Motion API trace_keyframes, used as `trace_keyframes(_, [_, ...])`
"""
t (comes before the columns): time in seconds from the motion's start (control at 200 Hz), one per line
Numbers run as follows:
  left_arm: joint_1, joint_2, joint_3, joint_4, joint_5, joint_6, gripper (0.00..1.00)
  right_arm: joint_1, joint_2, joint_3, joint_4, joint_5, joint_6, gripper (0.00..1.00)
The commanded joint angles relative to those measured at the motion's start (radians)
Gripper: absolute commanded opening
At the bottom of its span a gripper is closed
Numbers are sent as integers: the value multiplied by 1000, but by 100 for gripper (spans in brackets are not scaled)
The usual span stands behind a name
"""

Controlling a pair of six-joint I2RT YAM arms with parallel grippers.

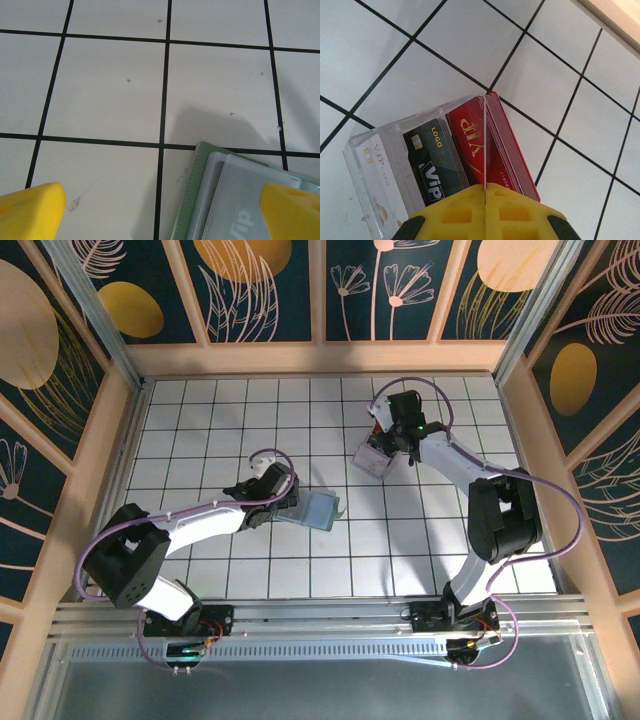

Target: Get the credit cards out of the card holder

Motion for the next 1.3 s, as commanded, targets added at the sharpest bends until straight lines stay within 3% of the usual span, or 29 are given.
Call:
trace_keyframes(0.0, [5, -15, 27, -35, -28, -9, 99, -8, 24, -4, -6, -14, -13, 0])
trace_keyframes(0.275, [6, -13, 30, -40, -30, -8, 99, -7, 40, 8, -14, 35, -19, 0])
trace_keyframes(1.296, [6, -7, 39, -39, -42, 3, 99, -29, 226, 231, -297, -216, 17, 0])
